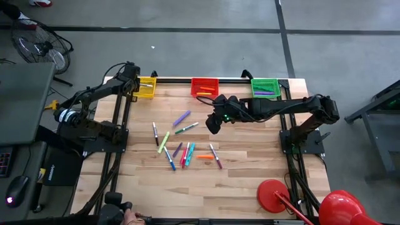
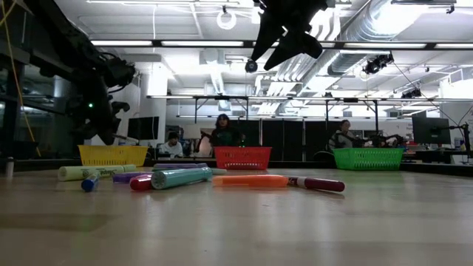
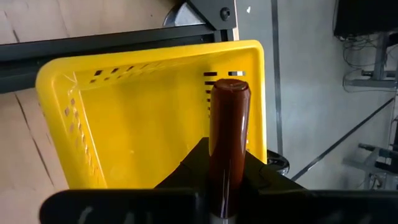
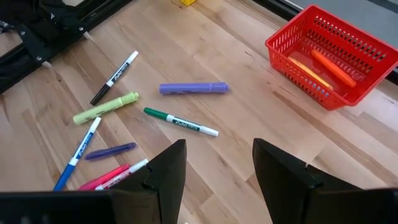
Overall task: Pick & Place Markers
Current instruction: Put the brown marker into the yellow bin
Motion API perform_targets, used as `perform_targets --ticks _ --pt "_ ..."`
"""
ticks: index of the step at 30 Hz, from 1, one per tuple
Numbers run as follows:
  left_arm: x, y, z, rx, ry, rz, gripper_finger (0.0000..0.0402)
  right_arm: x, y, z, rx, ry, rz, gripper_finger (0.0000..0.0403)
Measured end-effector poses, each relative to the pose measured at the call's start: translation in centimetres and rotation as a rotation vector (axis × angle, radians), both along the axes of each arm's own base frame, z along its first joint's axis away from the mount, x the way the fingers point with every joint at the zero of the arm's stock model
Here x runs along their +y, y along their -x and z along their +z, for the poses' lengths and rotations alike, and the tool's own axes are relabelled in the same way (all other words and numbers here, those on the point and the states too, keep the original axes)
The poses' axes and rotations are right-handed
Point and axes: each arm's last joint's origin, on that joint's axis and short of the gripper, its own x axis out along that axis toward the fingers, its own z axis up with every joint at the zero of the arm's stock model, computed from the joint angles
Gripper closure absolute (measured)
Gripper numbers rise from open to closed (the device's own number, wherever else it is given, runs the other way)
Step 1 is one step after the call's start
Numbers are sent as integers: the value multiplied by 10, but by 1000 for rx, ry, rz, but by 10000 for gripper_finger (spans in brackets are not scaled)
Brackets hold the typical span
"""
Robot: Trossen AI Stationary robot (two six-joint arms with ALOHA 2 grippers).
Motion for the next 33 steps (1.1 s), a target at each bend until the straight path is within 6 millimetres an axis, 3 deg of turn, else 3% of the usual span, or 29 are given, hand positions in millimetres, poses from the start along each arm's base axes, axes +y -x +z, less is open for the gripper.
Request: perform_targets --ticks 7,33 --pt "0 0 0 0 0 2 360 0 0 0 1 -2 1 230" --pt "0 0 0 2 6 -24 369 0 0 0 3 4 2 230"
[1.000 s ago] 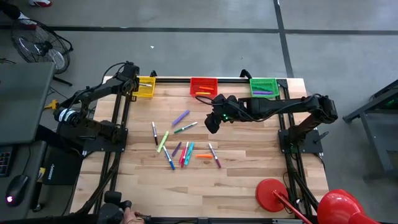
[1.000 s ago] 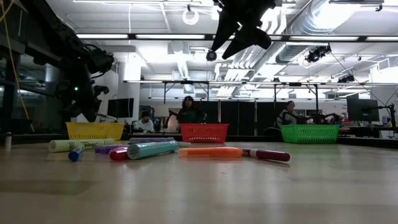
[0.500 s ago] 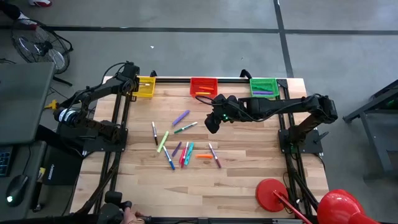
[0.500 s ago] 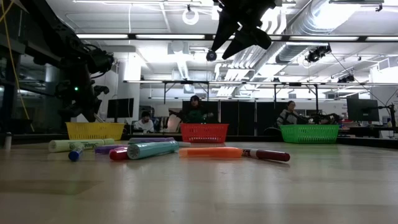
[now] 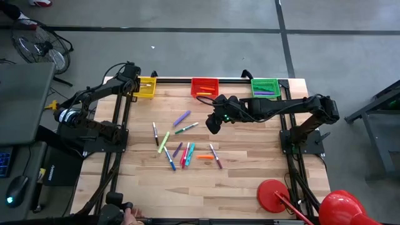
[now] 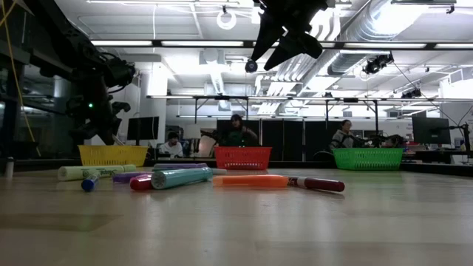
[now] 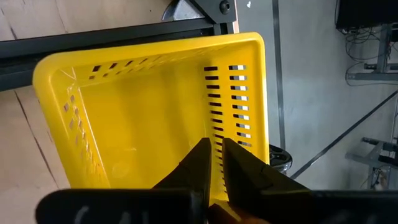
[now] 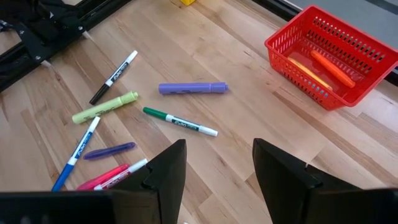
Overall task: Pick & Place Markers
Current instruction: Put the brown marker into the yellow bin
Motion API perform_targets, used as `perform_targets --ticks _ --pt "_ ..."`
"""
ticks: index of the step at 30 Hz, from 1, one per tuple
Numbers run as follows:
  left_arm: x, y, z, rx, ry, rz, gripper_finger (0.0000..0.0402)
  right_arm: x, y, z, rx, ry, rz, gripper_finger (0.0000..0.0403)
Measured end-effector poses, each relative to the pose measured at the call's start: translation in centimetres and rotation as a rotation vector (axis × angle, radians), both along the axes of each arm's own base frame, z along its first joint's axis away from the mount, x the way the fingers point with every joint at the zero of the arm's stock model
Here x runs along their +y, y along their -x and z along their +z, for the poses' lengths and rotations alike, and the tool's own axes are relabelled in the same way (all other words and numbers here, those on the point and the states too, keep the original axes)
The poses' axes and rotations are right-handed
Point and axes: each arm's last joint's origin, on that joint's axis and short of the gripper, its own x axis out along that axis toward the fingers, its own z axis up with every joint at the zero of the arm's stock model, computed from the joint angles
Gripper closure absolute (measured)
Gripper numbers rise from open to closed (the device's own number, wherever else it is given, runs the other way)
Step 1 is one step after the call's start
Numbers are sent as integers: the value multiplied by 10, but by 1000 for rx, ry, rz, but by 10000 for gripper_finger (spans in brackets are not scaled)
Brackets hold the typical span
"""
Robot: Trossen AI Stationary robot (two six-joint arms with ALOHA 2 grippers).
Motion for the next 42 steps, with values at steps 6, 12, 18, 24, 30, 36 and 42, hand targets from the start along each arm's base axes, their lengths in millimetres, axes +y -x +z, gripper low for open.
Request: perform_targets --ticks 6,12,18,24,30,36,42 --pt "0 0 0 1 0 0 355 0 0 0 1 1 1 230" --pt "0 0 0 1 0 1 292 0 0 0 1 2 1 230" --pt "0 0 0 2 -1 2 241 0 0 0 1 1 2 230" --pt "1 -2 1 -30 -8 -33 224 0 0 0 1 1 1 230" --pt "0 -3 9 -14 -49 -152 224 0 1 -1 15 12 14 230" --pt "-1 -5 18 21 -114 -334 224 0 1 -1 17 18 20 230" --pt "-5 -7 46 119 -340 -613 224 0 0 -1 21 22 30 230"
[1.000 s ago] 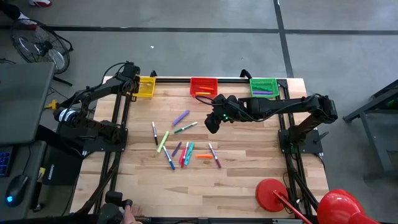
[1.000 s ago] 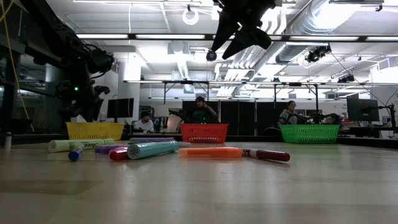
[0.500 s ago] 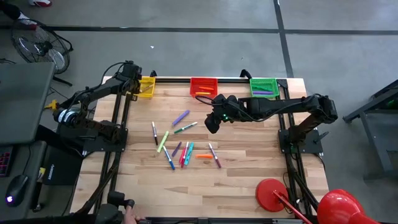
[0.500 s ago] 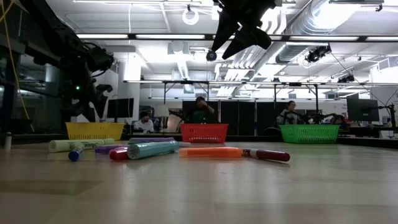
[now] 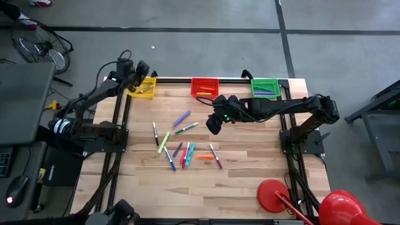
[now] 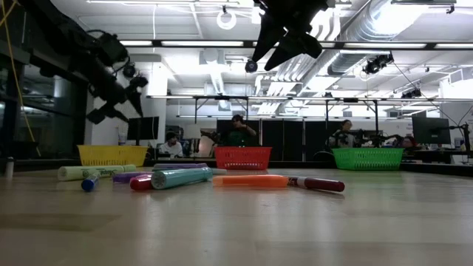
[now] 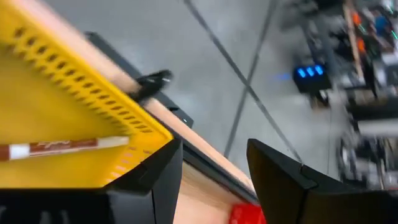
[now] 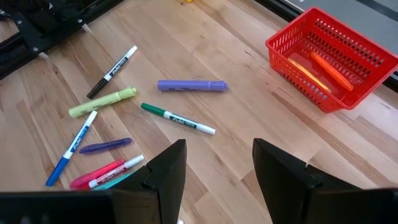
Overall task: Pick & Place Markers
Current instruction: Put the brown marker into the yellow bin
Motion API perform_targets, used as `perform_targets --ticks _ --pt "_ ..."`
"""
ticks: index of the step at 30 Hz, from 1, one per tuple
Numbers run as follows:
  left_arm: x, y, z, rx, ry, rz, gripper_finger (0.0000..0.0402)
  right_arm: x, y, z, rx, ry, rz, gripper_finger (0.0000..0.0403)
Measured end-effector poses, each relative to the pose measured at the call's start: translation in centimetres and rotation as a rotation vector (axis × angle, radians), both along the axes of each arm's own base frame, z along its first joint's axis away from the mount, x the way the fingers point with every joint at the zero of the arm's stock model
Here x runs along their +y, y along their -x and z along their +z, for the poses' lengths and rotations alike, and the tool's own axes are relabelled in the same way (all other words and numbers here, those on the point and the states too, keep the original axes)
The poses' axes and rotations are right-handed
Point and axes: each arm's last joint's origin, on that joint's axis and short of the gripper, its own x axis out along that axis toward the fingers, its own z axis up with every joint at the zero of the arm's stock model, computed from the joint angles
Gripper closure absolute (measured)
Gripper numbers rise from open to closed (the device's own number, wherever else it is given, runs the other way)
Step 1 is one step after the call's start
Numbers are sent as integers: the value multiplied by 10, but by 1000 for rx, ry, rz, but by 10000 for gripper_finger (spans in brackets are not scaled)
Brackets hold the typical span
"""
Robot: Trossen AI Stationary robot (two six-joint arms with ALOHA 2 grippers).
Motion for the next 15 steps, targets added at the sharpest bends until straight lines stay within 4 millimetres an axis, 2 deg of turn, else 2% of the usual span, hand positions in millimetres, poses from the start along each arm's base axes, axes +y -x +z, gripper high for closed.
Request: perform_targets --ticks 9,15 --pt "-26 5 29 97 -196 -335 224 0 0 0 3 -3 14 230" --pt "-41 4 35 106 -284 -623 224 1 0 0 11 7 36 230"
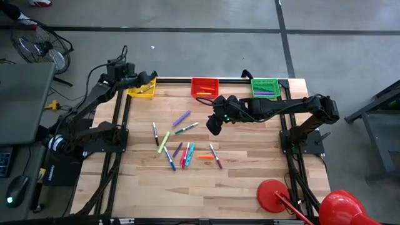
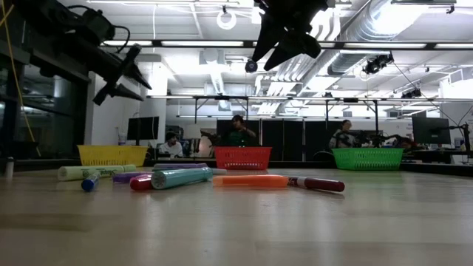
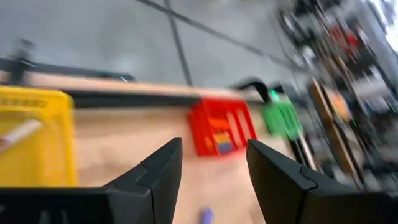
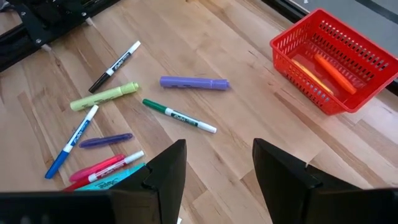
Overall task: Pick & Place Markers
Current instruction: Put the brown marker into the yellow bin
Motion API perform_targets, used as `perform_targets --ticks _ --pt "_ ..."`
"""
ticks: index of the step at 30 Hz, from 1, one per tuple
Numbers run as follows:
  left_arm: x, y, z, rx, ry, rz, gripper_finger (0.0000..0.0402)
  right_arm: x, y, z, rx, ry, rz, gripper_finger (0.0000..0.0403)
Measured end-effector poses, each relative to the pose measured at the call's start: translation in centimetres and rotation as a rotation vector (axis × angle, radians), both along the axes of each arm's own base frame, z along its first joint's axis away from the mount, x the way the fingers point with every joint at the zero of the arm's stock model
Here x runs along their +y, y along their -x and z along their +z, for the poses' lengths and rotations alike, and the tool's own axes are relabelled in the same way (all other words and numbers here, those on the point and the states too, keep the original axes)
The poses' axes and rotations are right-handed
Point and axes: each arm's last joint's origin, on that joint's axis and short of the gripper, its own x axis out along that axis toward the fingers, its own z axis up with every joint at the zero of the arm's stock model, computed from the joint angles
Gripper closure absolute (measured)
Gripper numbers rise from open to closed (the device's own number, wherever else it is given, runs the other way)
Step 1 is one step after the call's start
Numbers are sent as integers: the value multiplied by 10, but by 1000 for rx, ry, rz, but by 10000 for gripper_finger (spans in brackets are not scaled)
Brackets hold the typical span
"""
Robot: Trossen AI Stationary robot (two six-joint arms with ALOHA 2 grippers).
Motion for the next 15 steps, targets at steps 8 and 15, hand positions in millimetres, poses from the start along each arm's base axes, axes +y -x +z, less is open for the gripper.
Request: perform_targets --ticks 8,15 --pt "-17 -2 -18 59 223 -151 225 0 0 0 3 4 6 230" --pt "-43 -4 -30 293 355 -68 225 0 0 0 3 4 6 230"
